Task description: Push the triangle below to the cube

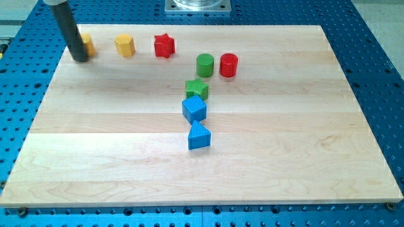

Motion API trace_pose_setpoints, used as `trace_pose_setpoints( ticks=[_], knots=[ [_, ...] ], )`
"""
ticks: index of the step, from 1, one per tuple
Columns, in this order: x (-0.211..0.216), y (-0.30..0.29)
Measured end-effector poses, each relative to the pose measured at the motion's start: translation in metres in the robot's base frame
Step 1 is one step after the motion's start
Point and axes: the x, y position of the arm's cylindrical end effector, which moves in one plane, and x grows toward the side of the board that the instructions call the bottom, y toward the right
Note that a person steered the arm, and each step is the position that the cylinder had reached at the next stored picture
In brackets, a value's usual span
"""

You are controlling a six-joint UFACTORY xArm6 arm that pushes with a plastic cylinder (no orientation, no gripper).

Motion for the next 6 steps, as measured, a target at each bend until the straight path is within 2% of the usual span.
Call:
trace_pose_setpoints(
  ticks=[1,3,5,6],
  knots=[
    [0.018,0.013],
    [0.022,0.175],
    [0.017,0.284],
    [0.027,0.280]
  ],
)
